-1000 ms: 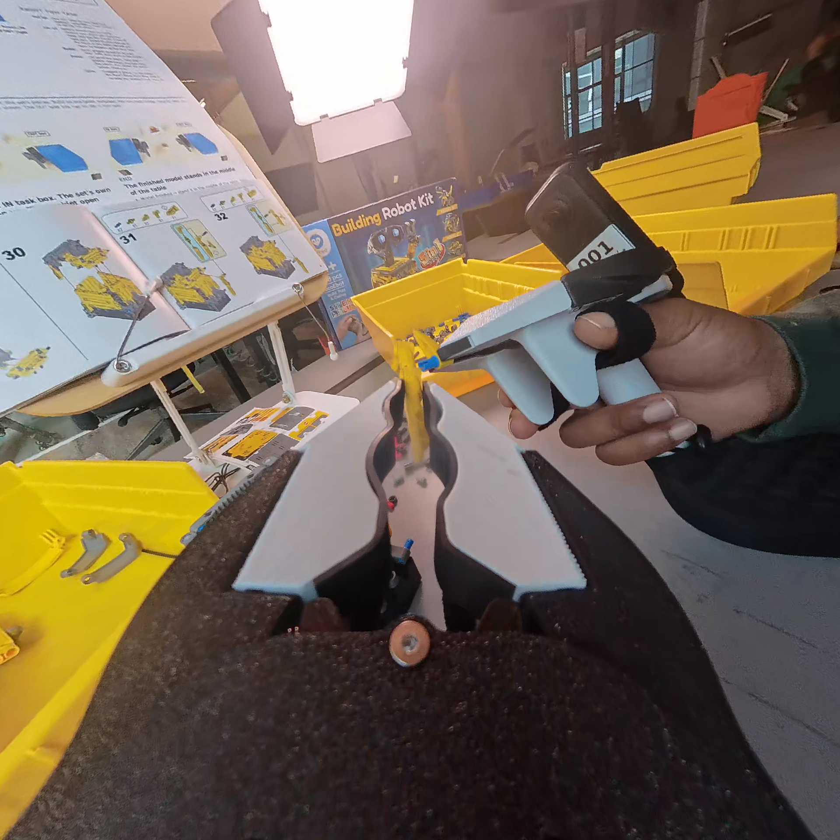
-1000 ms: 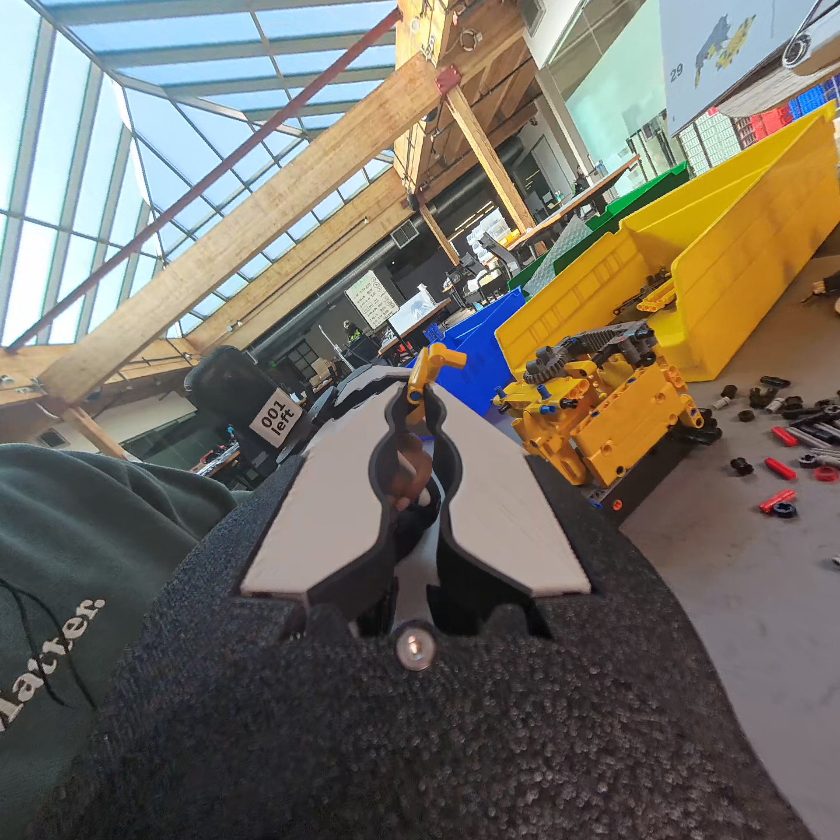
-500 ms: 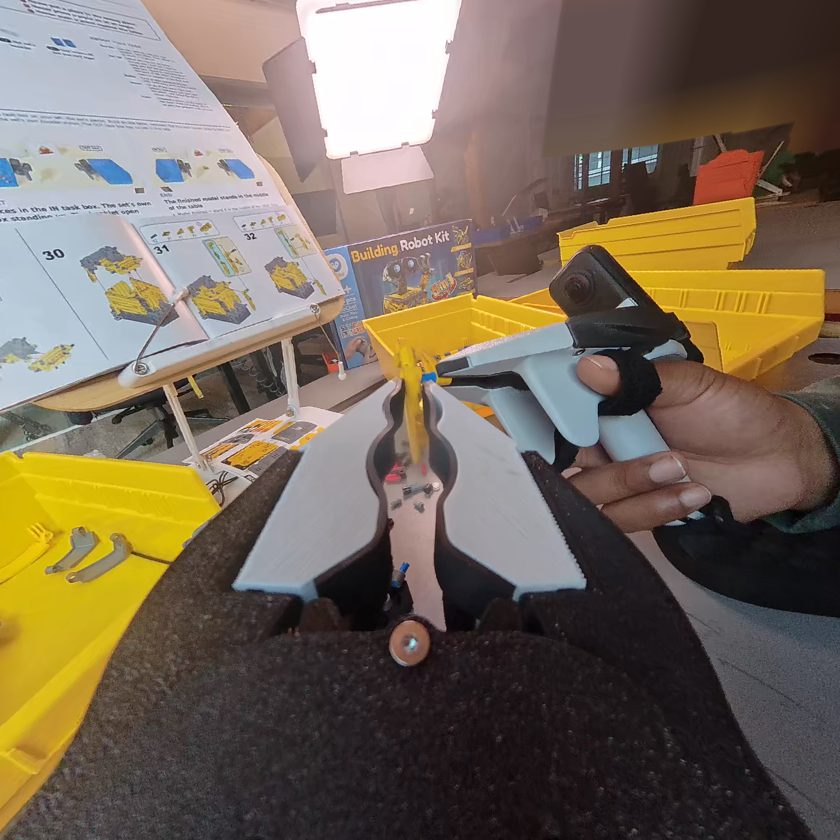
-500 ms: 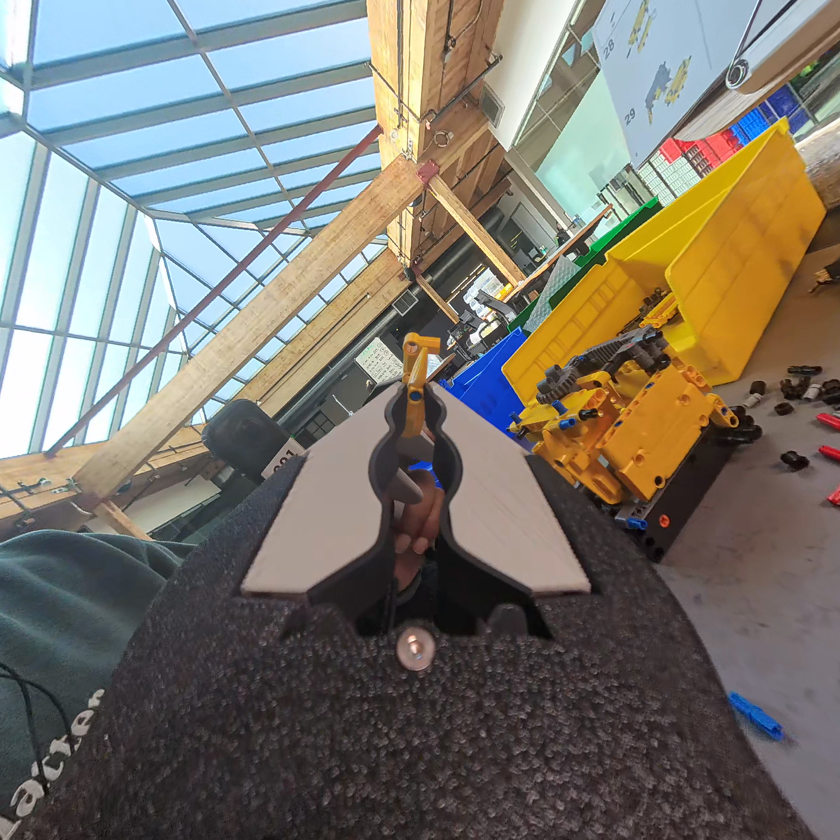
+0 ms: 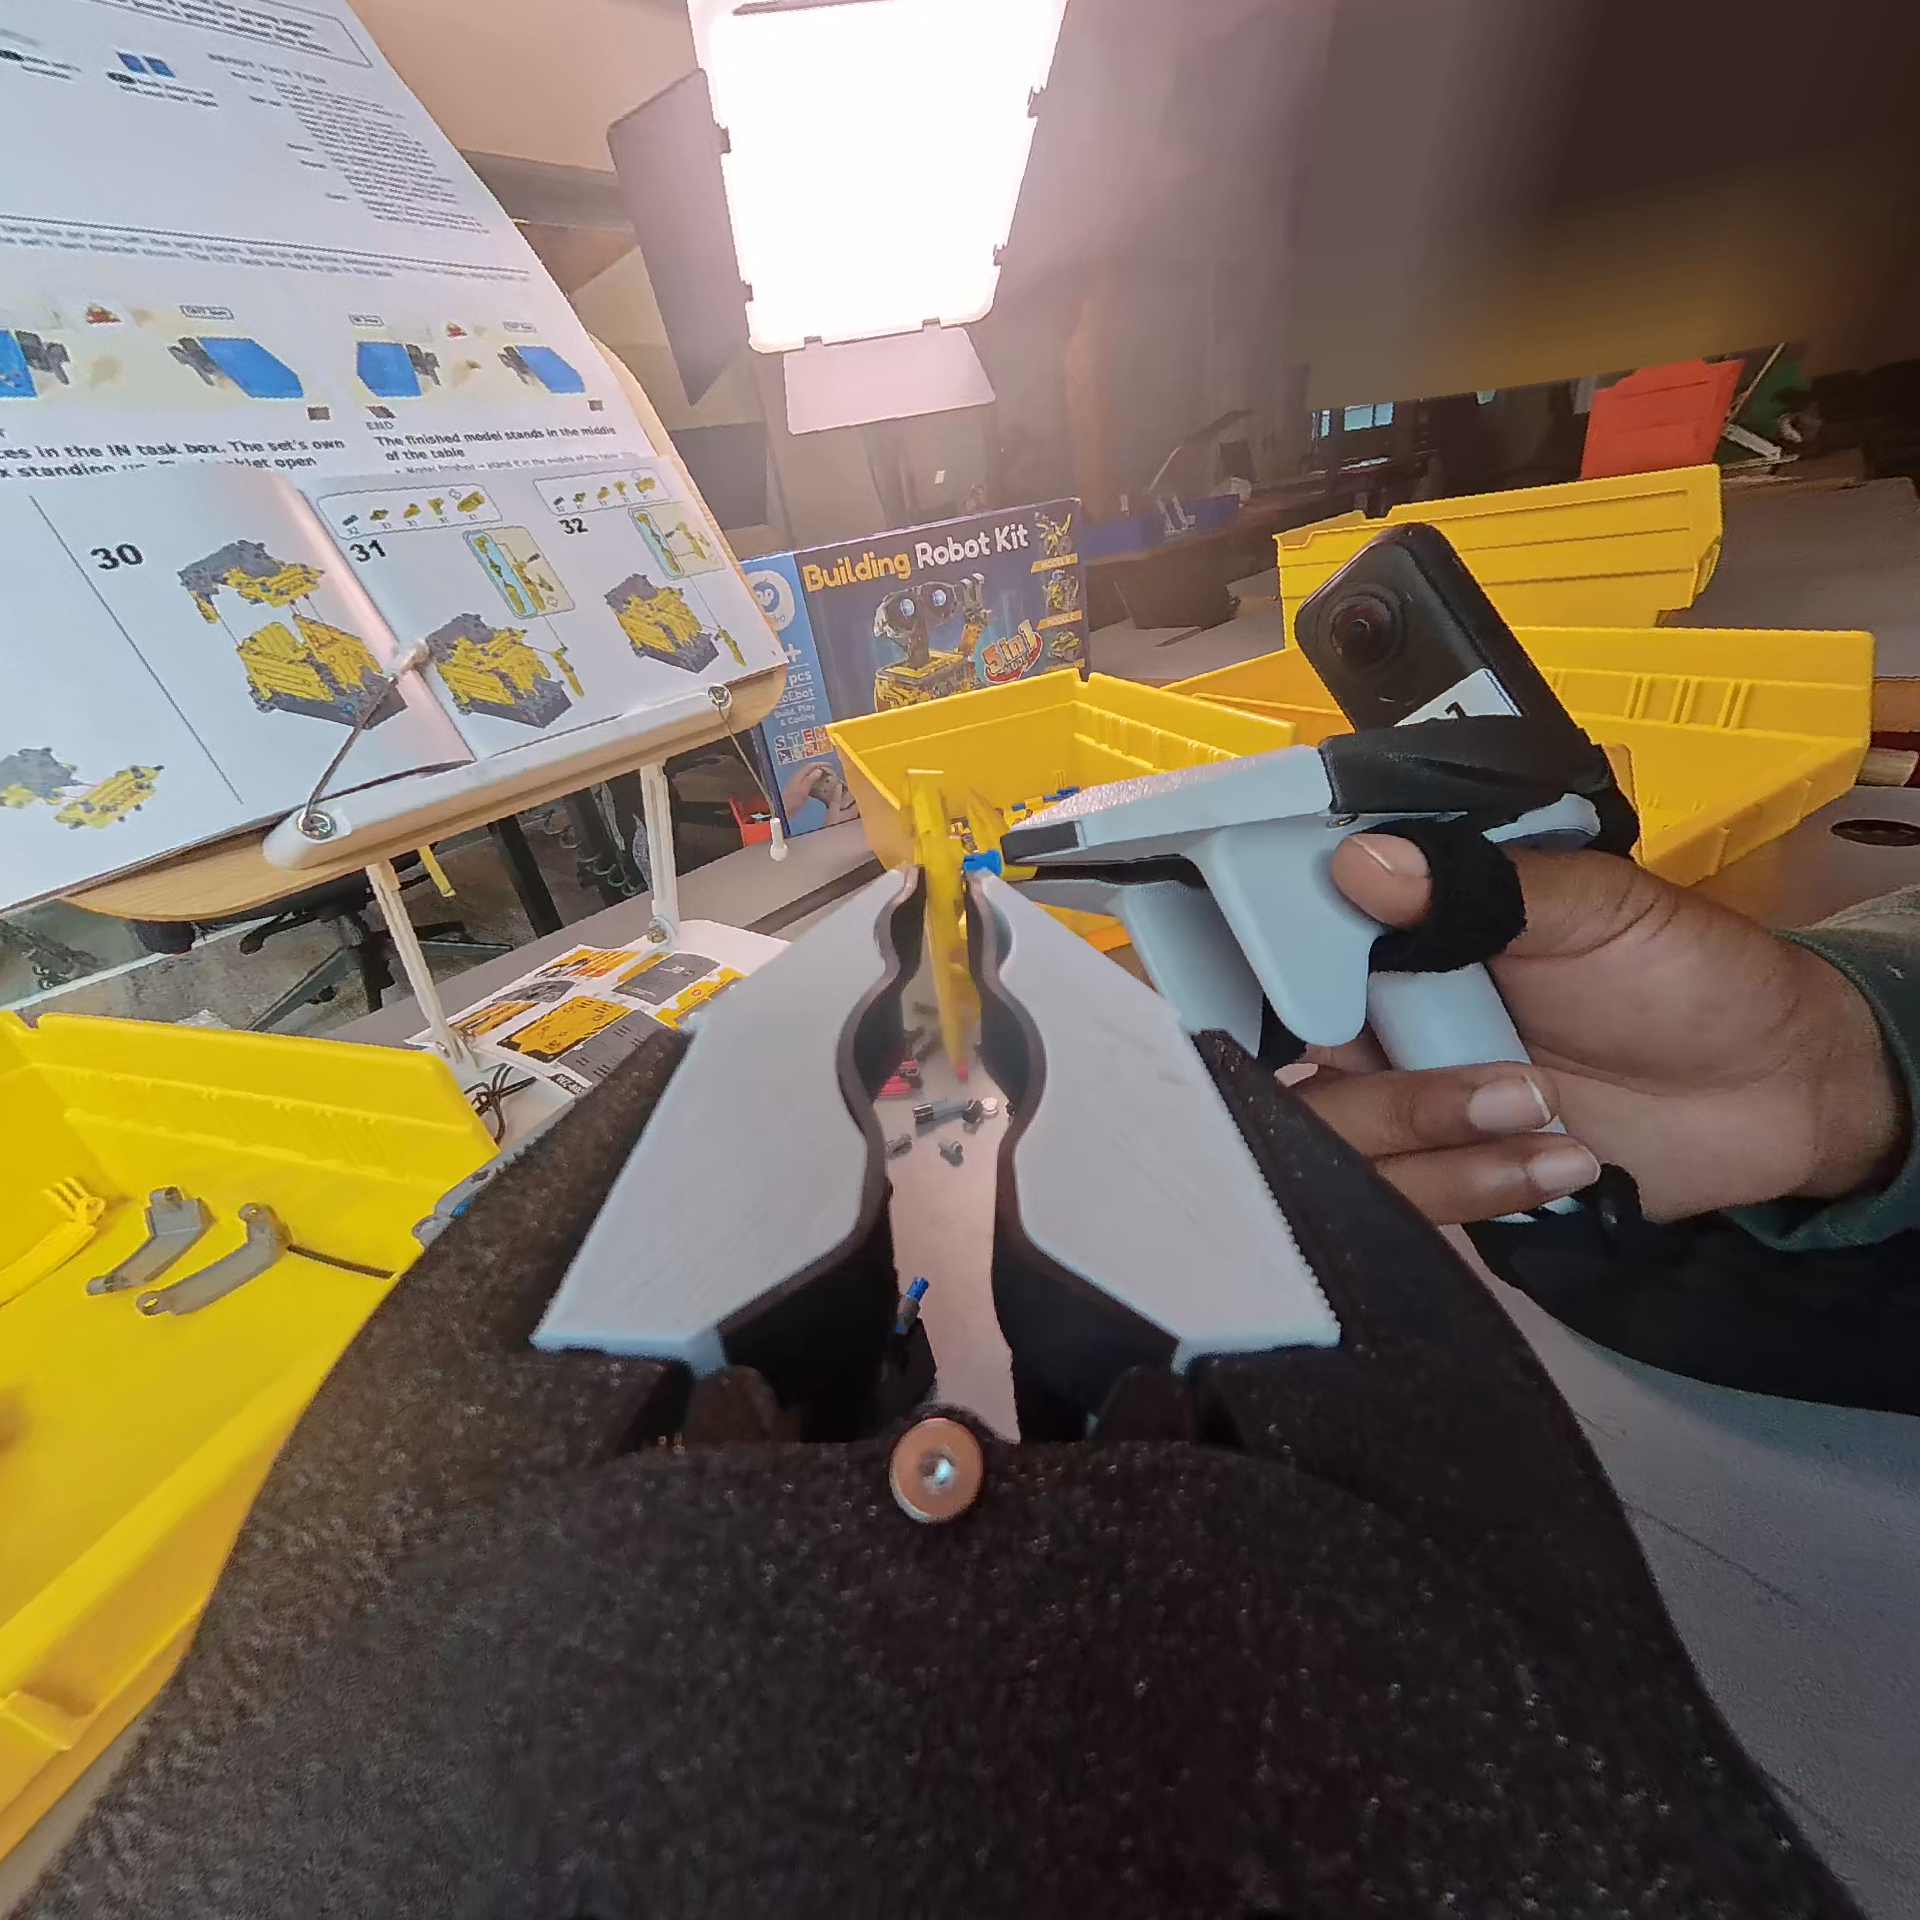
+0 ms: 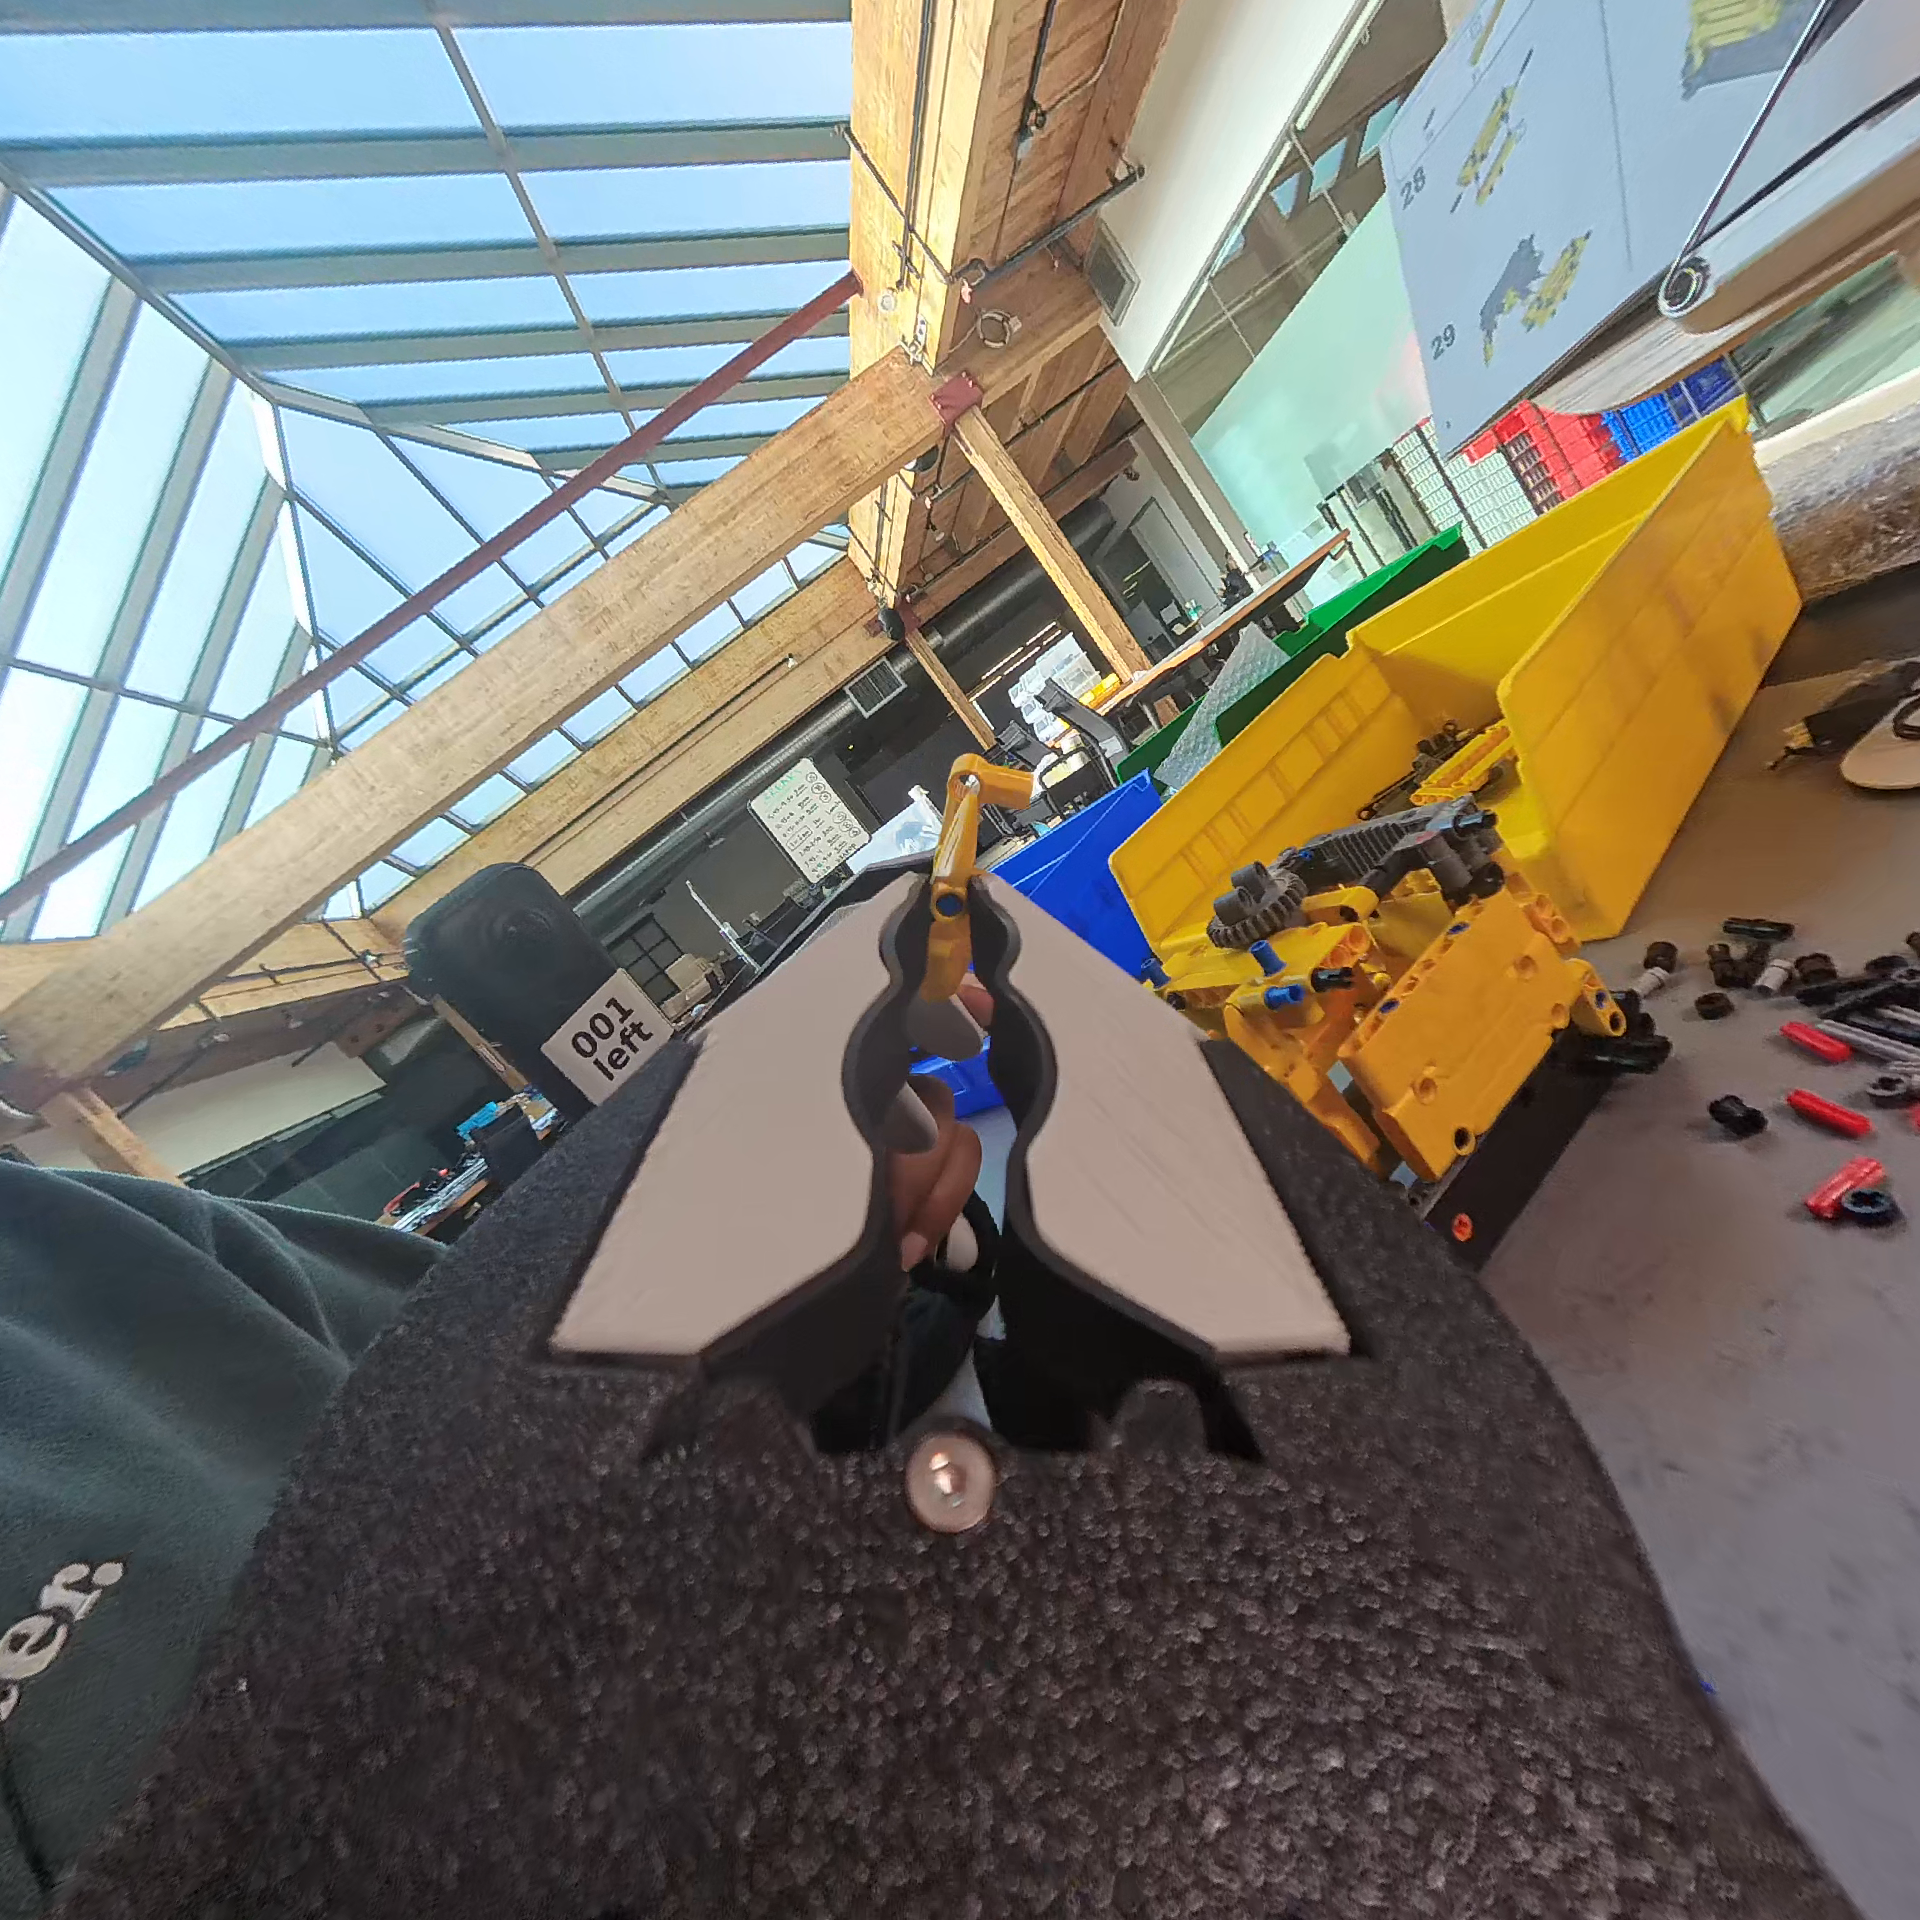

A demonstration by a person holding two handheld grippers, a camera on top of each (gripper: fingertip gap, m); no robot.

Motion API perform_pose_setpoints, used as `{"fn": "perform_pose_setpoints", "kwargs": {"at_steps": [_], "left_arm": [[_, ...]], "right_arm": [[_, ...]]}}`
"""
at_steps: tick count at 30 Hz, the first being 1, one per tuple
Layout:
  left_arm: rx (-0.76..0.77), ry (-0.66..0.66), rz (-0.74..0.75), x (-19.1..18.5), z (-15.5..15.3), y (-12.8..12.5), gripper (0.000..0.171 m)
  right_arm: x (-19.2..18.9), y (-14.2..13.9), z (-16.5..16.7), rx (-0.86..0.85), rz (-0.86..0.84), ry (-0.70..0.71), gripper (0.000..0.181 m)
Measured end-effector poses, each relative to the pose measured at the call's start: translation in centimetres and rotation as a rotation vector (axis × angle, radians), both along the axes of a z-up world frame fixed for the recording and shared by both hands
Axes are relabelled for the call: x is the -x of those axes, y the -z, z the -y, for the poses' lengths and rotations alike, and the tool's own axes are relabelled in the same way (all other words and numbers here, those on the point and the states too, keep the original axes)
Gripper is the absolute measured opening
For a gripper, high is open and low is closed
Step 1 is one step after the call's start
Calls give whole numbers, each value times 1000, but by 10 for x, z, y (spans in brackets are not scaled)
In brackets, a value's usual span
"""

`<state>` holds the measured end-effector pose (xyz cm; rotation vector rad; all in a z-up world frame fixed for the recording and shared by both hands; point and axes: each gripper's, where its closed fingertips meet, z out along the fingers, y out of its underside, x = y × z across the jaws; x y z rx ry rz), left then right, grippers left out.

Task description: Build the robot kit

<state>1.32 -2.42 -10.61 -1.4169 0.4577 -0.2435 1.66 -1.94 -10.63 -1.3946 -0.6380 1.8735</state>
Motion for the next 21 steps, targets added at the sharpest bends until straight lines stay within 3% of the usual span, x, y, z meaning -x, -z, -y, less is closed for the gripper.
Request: {"fn": "perform_pose_setpoints", "kwargs": {"at_steps": [10,21], "left_arm": [[-38,-31,-94,-1,2,-1,6],[-20,-13,-102,-1,1,2,6]], "right_arm": [[0,0,3,6,-8,-17,5],[-1,2,3,-21,3,-22,6]]}}
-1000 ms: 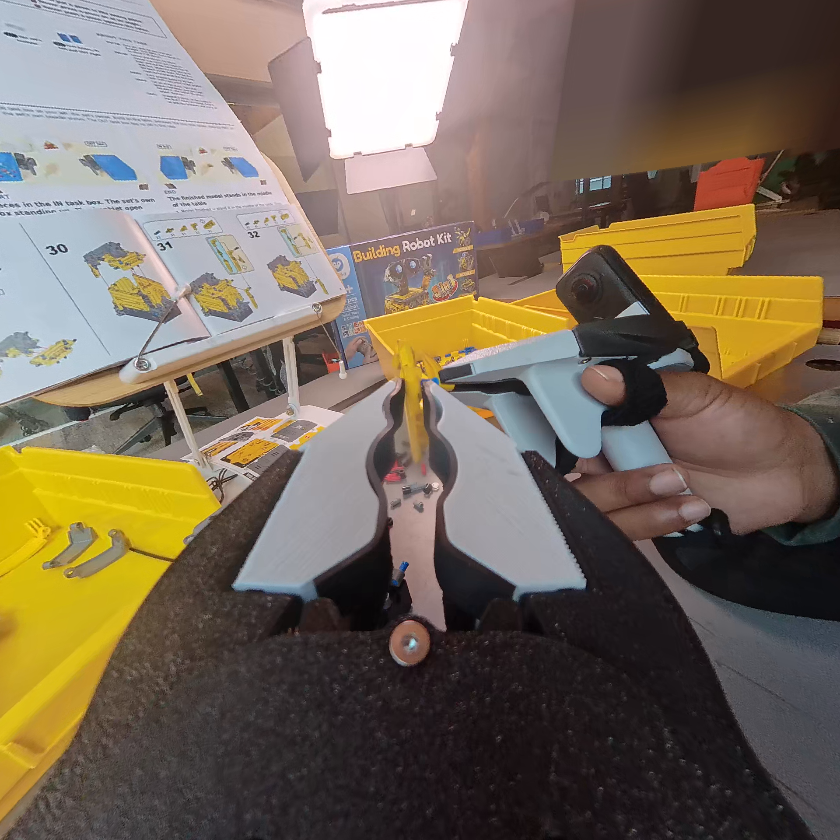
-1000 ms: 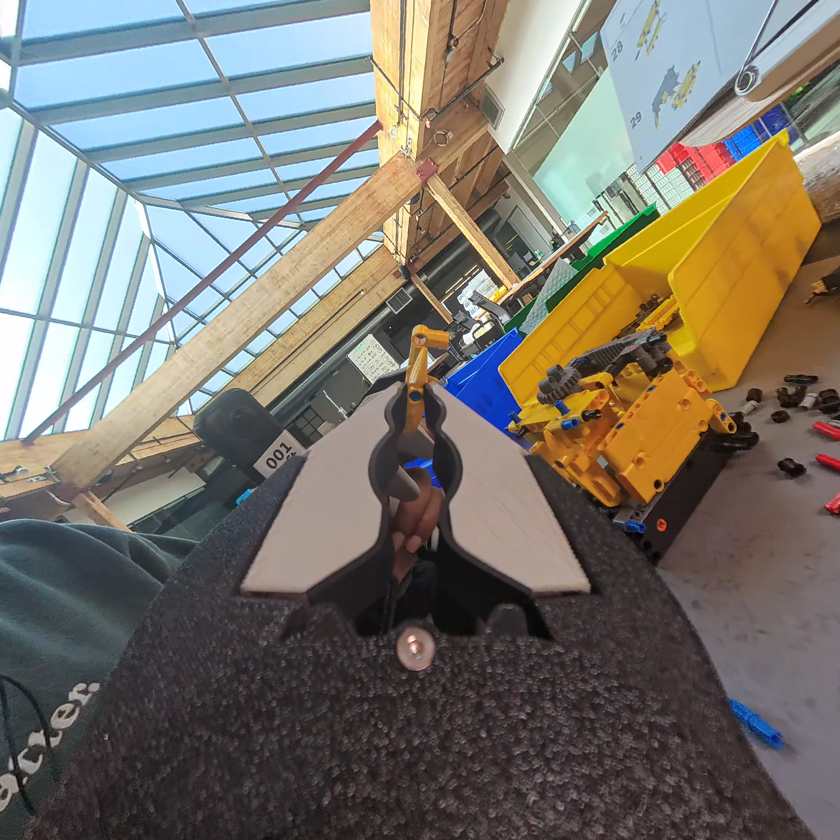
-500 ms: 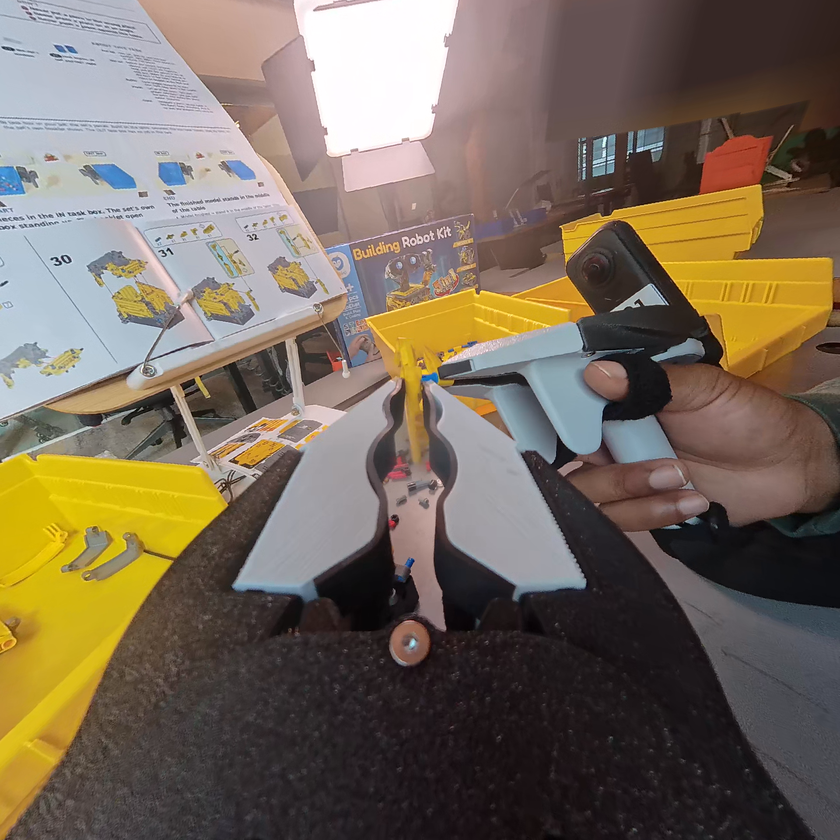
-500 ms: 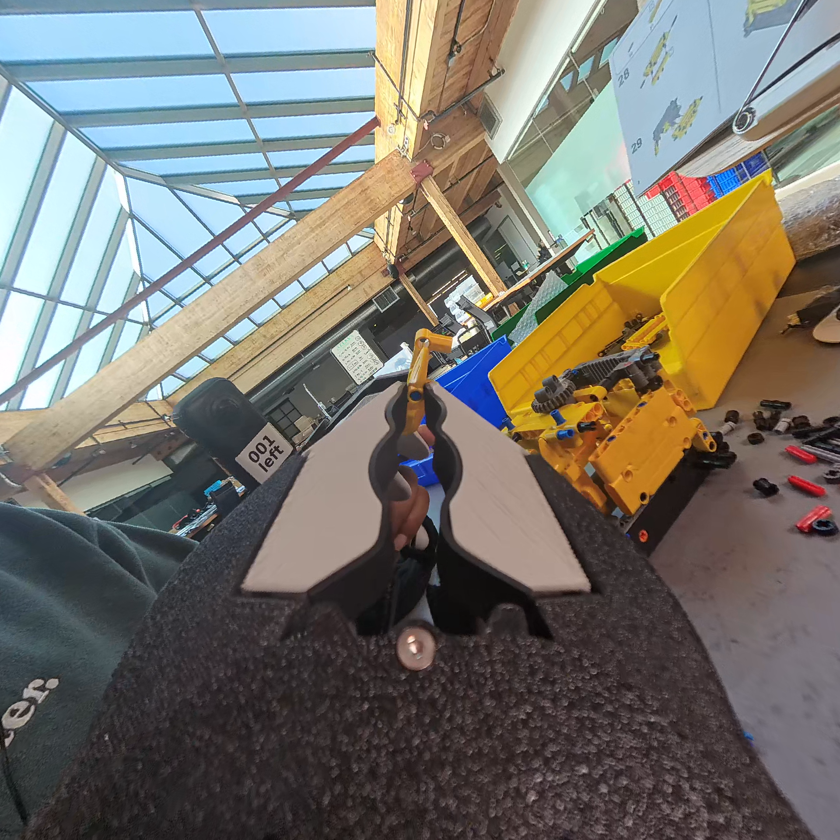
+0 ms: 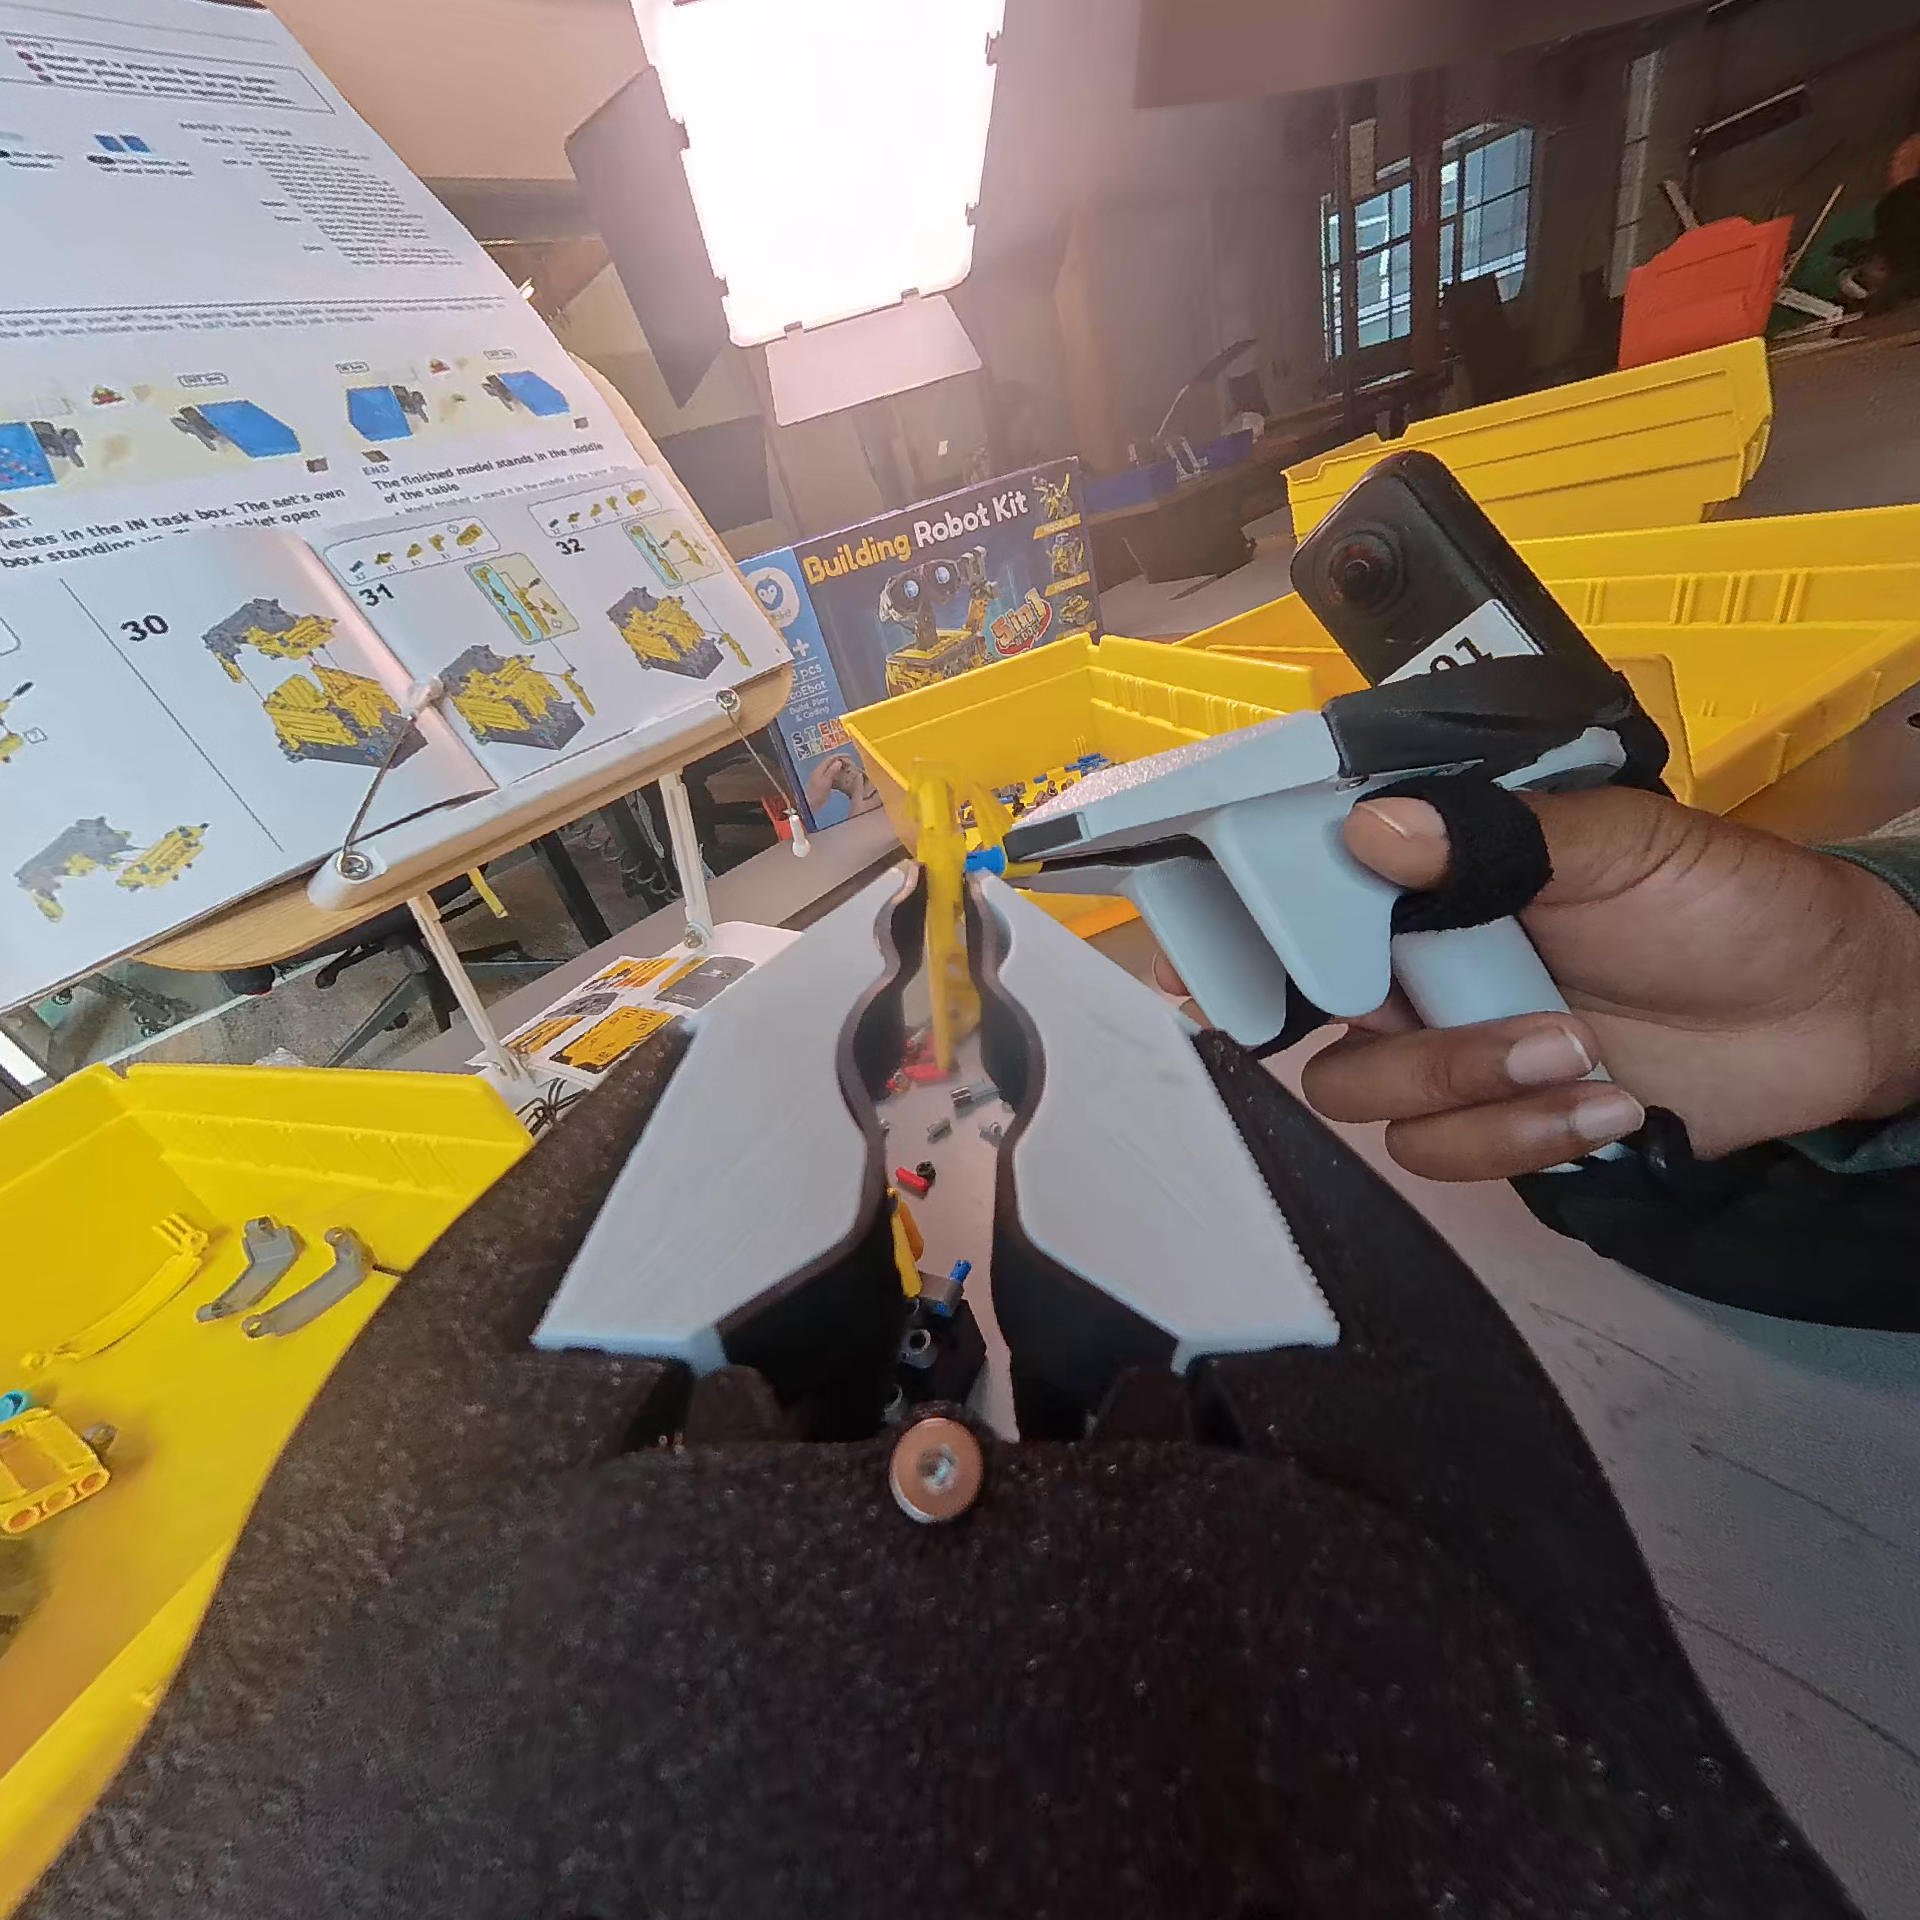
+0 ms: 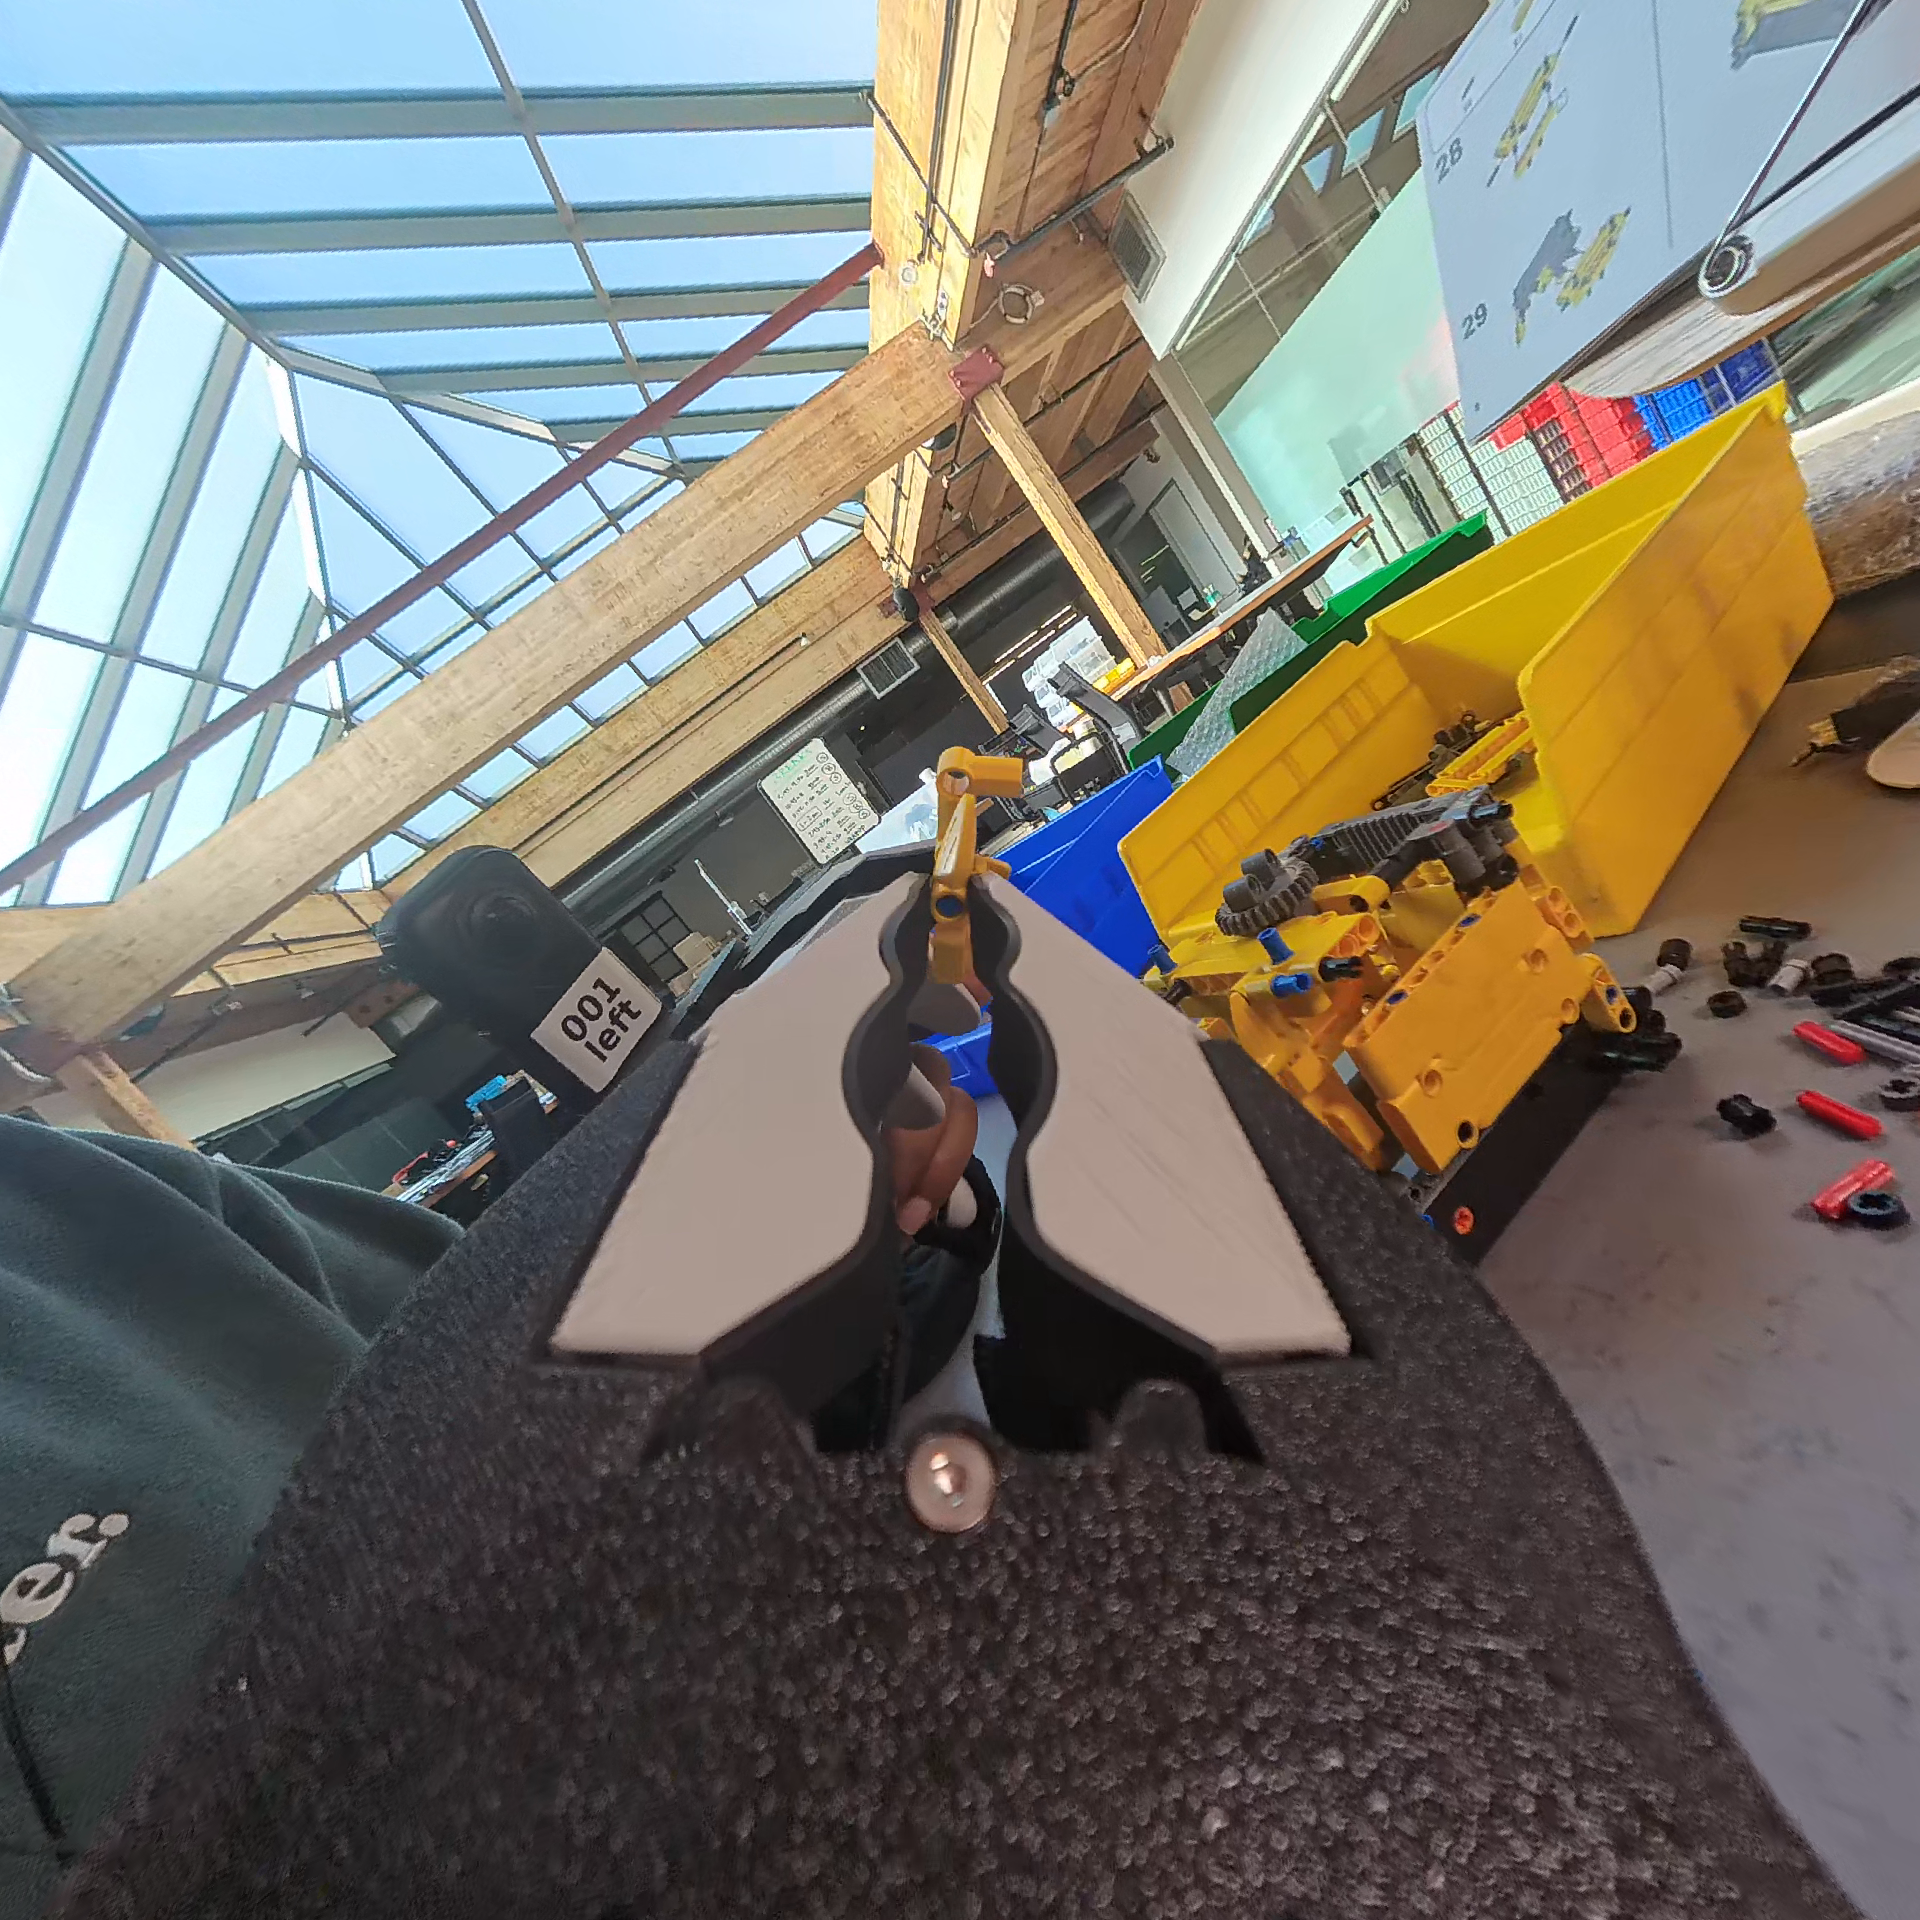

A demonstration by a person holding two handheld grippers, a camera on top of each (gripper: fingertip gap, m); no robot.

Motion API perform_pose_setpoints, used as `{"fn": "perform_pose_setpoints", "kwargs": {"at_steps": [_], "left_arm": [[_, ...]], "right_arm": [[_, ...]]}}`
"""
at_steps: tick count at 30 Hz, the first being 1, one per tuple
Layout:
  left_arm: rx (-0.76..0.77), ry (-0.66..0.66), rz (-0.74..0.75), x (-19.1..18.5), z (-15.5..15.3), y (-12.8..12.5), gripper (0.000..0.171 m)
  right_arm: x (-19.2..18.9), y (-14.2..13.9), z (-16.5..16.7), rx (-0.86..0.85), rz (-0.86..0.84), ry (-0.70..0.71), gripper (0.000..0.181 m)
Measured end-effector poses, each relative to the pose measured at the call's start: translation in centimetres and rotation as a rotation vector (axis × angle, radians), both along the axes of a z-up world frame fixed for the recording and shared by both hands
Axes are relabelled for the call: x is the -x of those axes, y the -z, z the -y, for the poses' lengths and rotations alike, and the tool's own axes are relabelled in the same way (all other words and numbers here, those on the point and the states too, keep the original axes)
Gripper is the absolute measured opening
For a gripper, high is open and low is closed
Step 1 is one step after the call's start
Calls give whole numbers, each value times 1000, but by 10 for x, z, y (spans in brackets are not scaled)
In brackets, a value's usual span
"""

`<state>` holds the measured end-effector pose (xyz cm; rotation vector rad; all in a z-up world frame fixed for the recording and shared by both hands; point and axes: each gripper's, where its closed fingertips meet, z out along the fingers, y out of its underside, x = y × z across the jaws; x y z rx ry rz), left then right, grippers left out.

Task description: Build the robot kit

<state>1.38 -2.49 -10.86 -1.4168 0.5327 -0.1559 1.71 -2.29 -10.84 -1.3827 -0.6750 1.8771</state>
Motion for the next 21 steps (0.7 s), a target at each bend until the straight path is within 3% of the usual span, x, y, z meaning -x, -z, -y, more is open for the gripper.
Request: {"fn": "perform_pose_setpoints", "kwargs": {"at_steps": [21], "left_arm": [[24,35,66,-1,1,0,6]], "right_arm": [[-1,0,0,3,-9,2,5]]}}
